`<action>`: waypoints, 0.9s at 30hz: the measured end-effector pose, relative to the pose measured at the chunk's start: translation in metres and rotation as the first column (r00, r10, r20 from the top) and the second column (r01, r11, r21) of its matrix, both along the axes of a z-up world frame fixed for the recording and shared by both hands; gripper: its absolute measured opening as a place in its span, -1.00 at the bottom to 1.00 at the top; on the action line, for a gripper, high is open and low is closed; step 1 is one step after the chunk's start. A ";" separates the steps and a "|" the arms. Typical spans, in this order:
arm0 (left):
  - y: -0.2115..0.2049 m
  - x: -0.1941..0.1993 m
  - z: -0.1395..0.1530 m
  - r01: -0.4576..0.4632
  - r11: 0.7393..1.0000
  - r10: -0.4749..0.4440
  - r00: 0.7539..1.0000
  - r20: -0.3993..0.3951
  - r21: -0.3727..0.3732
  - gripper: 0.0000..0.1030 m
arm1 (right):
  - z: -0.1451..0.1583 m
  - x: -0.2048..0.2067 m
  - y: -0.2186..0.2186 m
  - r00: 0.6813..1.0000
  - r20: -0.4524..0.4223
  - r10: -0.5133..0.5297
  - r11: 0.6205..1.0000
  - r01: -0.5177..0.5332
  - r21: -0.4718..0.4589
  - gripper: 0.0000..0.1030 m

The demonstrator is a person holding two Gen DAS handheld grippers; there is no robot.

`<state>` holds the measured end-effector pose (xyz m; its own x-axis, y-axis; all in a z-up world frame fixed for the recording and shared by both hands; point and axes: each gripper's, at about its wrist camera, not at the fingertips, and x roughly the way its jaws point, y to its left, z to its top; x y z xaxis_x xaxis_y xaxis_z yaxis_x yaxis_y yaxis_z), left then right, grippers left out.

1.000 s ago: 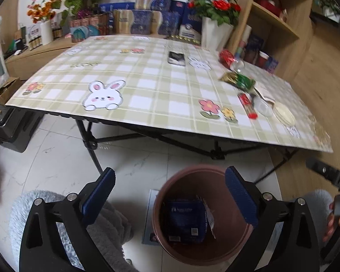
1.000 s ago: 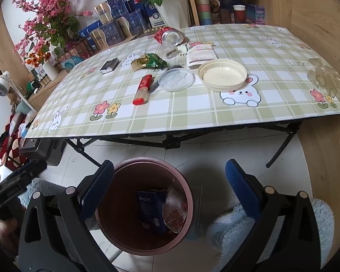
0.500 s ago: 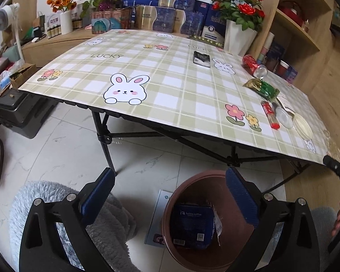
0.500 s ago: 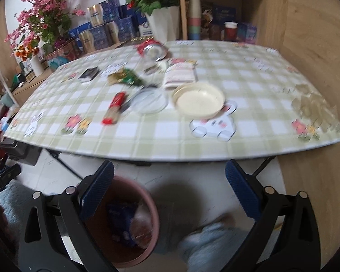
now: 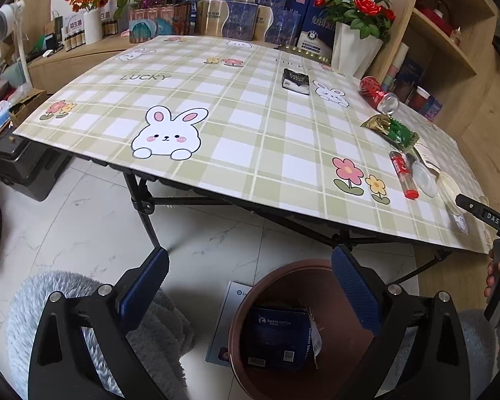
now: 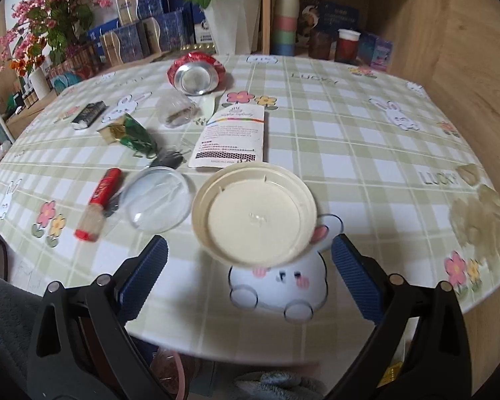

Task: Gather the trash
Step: 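Reach the right gripper to the cream round lid and grasp its rim, then grasp the red lighter with the left gripper and carry it to the bin while the right holds the lid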

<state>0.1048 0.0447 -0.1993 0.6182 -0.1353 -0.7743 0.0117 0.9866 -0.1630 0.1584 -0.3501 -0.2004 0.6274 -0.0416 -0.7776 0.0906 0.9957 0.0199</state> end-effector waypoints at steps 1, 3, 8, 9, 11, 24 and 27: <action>-0.002 0.004 -0.001 0.008 1.000 -0.008 1.000 -0.005 -0.006 0.86 | -0.004 0.006 -0.001 1.000 -0.010 0.005 1.000 -0.005 -0.003 0.88; -0.005 0.010 -0.001 0.021 1.000 -0.021 1.000 -0.009 -0.021 0.86 | -0.009 0.014 -0.003 1.000 -0.020 0.009 1.000 -0.010 -0.006 0.88; -0.020 0.027 0.003 0.068 0.997 -0.068 0.998 -0.007 -0.034 0.86 | -0.019 0.028 -0.007 0.999 -0.040 0.008 1.000 -0.008 -0.005 0.88; -0.024 0.030 0.004 0.078 0.997 -0.078 0.997 -0.003 -0.027 0.86 | -0.021 0.029 -0.008 0.999 -0.045 0.008 1.000 -0.008 -0.002 0.88; -0.032 0.035 0.009 0.098 0.995 -0.098 0.995 0.013 -0.012 0.86 | -0.024 0.029 -0.010 0.999 -0.041 0.008 1.000 -0.008 0.003 0.90; -0.112 0.071 0.019 0.338 0.939 -0.340 0.940 0.027 0.066 0.86 | -0.025 0.030 -0.010 0.999 -0.027 0.044 0.999 -0.044 0.002 0.75; -0.132 0.081 0.018 0.394 0.917 -0.396 0.918 0.008 0.063 0.85 | -0.022 0.029 -0.010 0.998 -0.021 0.053 0.999 -0.053 0.009 0.66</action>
